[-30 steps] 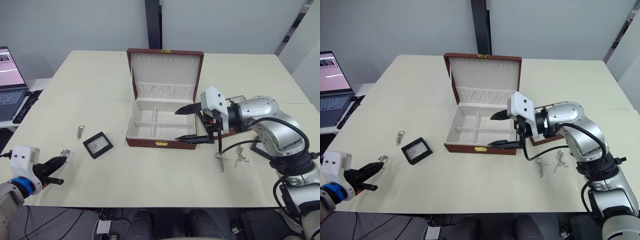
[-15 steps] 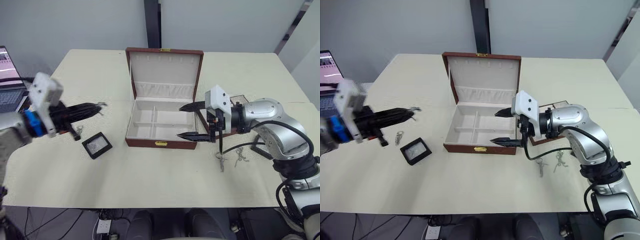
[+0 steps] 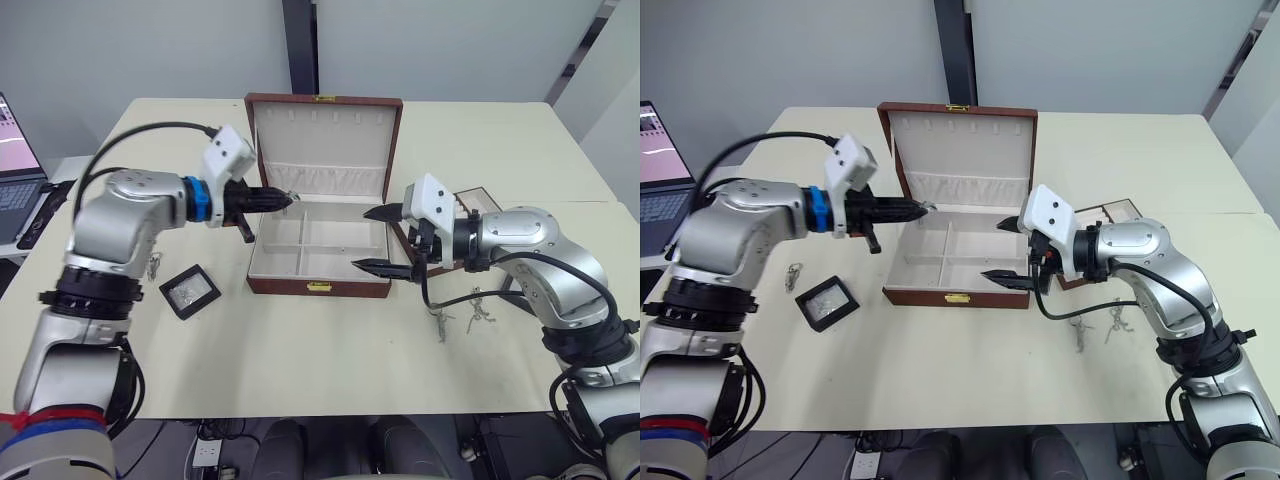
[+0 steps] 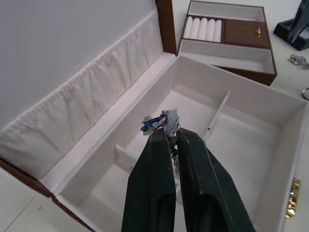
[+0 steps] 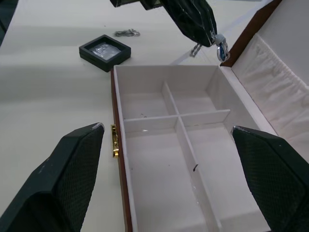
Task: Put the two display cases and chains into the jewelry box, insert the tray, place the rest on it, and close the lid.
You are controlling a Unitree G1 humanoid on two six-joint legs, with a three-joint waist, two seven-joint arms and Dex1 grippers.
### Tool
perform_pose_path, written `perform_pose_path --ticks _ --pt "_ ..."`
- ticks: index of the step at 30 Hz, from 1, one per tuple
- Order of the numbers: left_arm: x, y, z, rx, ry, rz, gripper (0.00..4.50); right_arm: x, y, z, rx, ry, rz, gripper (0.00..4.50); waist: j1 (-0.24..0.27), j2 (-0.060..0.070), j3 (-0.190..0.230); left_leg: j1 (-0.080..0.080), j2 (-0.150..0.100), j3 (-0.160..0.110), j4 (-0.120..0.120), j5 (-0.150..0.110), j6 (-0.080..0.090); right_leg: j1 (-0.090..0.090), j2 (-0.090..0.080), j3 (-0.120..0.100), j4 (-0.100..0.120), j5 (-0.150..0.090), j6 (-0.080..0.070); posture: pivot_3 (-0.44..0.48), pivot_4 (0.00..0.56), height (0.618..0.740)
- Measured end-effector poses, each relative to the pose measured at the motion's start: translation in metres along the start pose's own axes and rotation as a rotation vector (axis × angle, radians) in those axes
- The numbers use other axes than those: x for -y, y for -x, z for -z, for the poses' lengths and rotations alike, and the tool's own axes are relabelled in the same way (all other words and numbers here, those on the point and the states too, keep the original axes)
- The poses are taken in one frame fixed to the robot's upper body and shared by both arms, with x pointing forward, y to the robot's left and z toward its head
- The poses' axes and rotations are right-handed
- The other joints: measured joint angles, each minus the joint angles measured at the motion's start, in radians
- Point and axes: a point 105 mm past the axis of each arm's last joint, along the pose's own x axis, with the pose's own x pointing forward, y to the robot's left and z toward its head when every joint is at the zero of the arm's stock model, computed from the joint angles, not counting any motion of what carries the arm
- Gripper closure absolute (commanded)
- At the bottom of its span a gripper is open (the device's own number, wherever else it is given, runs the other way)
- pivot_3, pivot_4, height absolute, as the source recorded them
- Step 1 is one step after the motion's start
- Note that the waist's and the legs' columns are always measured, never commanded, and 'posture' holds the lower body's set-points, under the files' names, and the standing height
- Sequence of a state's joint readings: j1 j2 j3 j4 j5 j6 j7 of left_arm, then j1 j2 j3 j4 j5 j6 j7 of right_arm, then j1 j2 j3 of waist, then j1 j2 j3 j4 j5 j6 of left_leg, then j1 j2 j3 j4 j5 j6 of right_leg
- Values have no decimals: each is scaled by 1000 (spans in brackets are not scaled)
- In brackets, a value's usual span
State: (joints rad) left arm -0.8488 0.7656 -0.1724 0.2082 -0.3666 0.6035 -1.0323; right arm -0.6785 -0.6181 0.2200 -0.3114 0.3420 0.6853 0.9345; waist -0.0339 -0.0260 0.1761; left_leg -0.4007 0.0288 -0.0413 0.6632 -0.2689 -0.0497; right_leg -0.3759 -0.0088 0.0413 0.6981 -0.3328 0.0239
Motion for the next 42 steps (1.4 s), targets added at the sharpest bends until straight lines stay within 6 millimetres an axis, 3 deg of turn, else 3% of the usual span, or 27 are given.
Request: perform_pose_path --ticks 5,13,22,27,29,33,35,39,42 --pt "-8 -7 17 -58 -20 -36 4495 3 0 2 -14 -9 26 0 1 0 0 0 0 0 0 0 0 0 0 0 0 0 0 0 150 740" --pt "-11 -16 24 -92 -18 -71 4495 3 -2 4 -22 -14 38 0 2 0 0 0 0 -1 1 0 0 0 -2 0 0 0 0 0 150 740" --pt "-12 -23 22 -98 -10 -100 1817 4 -2 4 -23 -16 40 0 2 0 0 -1 0 -1 1 0 0 0 -2 -1 0 0 0 0 150 740" --pt "-8 -27 7 -61 -17 -90 248 5 -2 4 -24 -13 44 0 3 0 0 -1 0 -1 1 0 0 0 -2 -1 0 0 0 0 150 740" --pt "-3 -26 -5 -24 -20 -82 13 5 -2 3 -18 -3 47 0 2 0 0 -1 0 -1 1 0 0 0 -2 0 0 0 0 0 150 740" --pt "11 -13 -37 88 -47 -55 13 7 4 -2 10 32 42 0 1 0 0 -1 1 -1 1 0 0 0 -2 0 0 0 0 0 150 740" --pt "14 -3 -43 118 -52 -57 13 9 13 -2 19 48 51 0 1 0 0 -1 1 -1 1 0 0 1 -2 0 0 0 0 0 150 740" --pt "9 28 -35 132 -24 -125 13 15 37 5 8 47 83 0 1 0 0 0 1 -1 1 0 0 1 -2 0 0 0 0 0 150 740" --pt "-4 66 -9 99 19 -237 13 25 67 15 -41 55 153 0 0 0 0 0 1 -1 0 0 0 1 -4 0 -1 0 0 0 150 740"
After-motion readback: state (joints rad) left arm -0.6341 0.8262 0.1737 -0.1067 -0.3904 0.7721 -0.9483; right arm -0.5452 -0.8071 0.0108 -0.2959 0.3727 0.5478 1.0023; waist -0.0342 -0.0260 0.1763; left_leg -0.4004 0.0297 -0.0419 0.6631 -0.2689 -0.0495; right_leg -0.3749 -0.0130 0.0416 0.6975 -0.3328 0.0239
